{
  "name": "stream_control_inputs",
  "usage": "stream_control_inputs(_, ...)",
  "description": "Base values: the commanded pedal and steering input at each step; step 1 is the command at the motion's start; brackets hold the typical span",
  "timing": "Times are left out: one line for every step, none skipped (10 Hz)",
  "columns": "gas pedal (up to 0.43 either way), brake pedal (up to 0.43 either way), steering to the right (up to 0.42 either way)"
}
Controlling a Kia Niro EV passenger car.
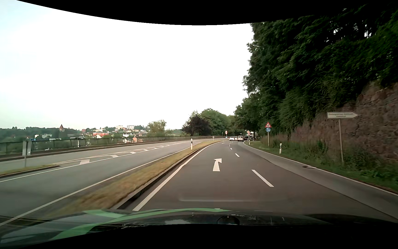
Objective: Follow the waypoints while adhering to traffic rules and regulations
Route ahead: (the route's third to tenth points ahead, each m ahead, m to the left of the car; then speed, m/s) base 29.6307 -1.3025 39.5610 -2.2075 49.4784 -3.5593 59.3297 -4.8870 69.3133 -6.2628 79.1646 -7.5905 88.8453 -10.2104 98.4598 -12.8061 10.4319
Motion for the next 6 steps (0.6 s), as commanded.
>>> stream_control_inputs(0.138, 0.000, 0.008)
stream_control_inputs(0.138, 0.000, 0.008)
stream_control_inputs(0.138, 0.000, 0.008)
stream_control_inputs(0.138, 0.000, 0.008)
stream_control_inputs(0.138, 0.000, 0.008)
stream_control_inputs(0.138, 0.000, 0.007)
